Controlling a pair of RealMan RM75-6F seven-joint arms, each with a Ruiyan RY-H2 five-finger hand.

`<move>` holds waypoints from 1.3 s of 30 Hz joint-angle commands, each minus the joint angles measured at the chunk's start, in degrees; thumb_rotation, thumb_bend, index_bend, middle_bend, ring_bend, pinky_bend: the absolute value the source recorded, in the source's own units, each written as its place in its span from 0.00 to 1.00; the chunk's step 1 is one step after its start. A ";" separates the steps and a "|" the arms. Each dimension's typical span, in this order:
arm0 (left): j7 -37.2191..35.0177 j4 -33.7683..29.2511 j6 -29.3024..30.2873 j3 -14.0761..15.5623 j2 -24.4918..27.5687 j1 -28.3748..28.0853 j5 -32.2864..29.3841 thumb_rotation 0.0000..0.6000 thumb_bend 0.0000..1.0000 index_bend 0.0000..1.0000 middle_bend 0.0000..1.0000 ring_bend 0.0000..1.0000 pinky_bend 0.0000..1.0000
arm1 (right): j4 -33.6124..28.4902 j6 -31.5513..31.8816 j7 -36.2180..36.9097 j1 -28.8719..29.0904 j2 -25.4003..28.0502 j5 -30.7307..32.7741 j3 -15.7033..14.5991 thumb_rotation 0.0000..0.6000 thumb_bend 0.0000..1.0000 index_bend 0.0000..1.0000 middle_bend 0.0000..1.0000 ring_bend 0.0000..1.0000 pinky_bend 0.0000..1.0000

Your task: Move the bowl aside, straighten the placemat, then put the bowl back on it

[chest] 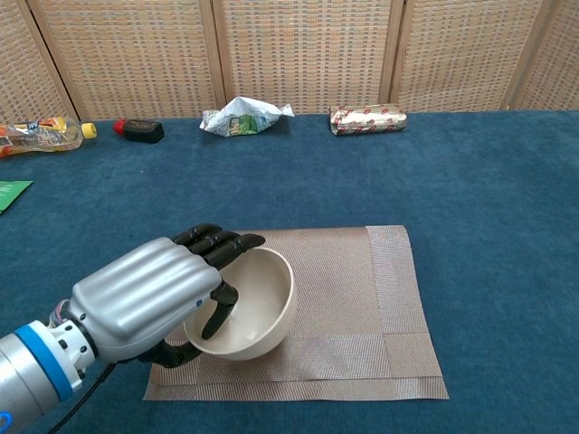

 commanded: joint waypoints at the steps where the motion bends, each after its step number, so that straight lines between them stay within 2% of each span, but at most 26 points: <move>1: -1.21 -0.21 1.53 0.00 1.15 0.16 0.58 1.00 0.41 0.69 0.00 0.00 0.00 | -0.04 -0.01 0.12 -0.01 0.04 0.02 0.00 1.00 0.07 0.04 0.00 0.00 0.00; 10: -6.20 -1.76 6.42 -1.96 8.31 0.69 1.03 1.00 0.41 0.70 0.00 0.00 0.00 | -0.23 0.13 -0.52 -0.08 -0.08 -0.40 -0.22 1.00 0.07 0.04 0.00 0.00 0.00; 15: -10.49 -1.09 7.11 -5.13 13.29 0.53 -2.17 1.00 0.40 0.70 0.00 0.00 0.00 | -0.35 -0.09 -1.05 -0.07 -0.17 -0.41 -0.33 1.00 0.07 0.04 0.00 0.00 0.00; 20: -14.63 2.19 5.22 -8.31 16.80 -0.89 -6.16 1.00 0.41 0.69 0.00 0.00 0.00 | -0.37 -0.53 -2.05 0.12 -0.61 -0.68 -0.56 1.00 0.07 0.04 0.00 0.00 0.00; 29: -18.61 11.14 1.25 -11.30 17.34 -3.33 -12.20 1.00 0.40 0.68 0.00 0.00 0.00 | -0.27 -1.13 -2.95 0.25 -0.99 -0.35 -0.61 1.00 0.07 0.04 0.00 0.00 0.00; 39: -22.67 20.24 -0.84 -10.09 15.81 -3.21 -15.64 1.00 0.40 0.66 0.00 0.00 0.00 | -0.24 -1.51 -3.38 0.41 -1.19 -0.33 -0.70 1.00 0.07 0.04 0.00 0.00 0.00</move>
